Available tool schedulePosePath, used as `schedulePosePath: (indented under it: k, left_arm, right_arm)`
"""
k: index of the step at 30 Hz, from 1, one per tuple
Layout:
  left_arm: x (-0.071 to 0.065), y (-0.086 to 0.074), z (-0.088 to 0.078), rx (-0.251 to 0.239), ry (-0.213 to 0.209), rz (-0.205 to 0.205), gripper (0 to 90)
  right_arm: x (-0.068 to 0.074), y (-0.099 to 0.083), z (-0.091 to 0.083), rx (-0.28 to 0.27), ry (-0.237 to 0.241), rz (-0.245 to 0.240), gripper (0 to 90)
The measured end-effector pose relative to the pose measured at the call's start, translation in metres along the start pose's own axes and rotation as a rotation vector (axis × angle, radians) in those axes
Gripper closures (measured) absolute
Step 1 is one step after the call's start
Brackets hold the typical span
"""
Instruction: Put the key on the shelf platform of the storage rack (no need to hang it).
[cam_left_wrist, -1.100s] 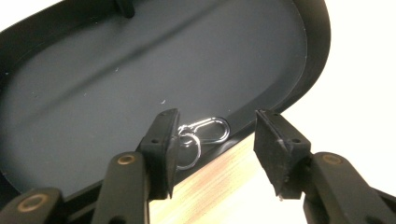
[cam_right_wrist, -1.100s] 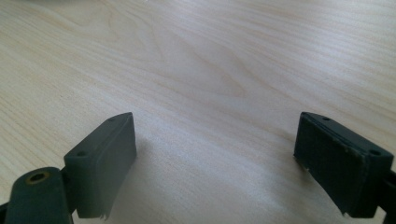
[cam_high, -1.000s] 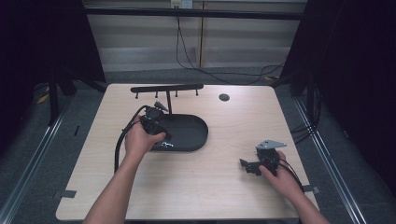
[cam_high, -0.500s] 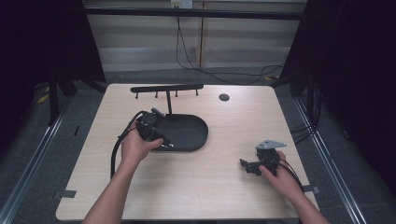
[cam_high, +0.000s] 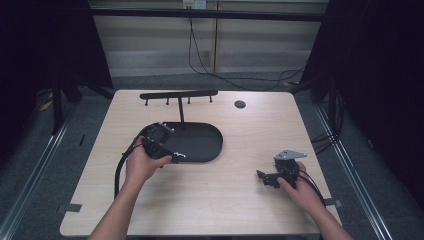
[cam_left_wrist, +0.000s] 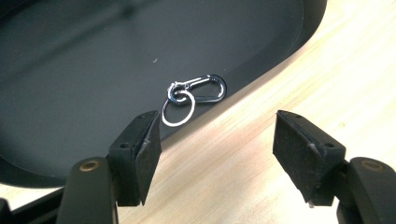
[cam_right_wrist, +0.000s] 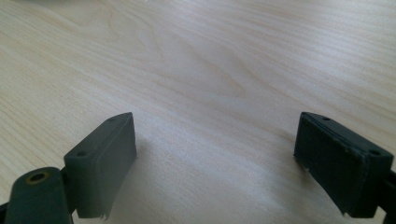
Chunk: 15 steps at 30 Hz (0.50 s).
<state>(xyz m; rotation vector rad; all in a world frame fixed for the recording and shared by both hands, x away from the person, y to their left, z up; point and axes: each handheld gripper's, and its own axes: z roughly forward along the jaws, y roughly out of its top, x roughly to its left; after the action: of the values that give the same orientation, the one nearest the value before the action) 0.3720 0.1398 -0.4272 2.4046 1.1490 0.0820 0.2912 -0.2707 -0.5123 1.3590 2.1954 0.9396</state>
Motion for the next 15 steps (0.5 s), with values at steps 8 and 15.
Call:
schedulePosePath:
  k: [8, 15]
  left_arm:
    - [0.003, -0.013, -0.001, -0.018, 0.009, 0.004, 29.7]
    - [0.005, -0.023, -0.003, -0.027, 0.000, 0.004, 27.2]
  right_arm:
    - [0.000, 0.000, 0.000, 0.000, 0.000, 0.000, 12.3]
    - [0.000, 0.000, 0.000, 0.000, 0.000, 0.000, 12.3]
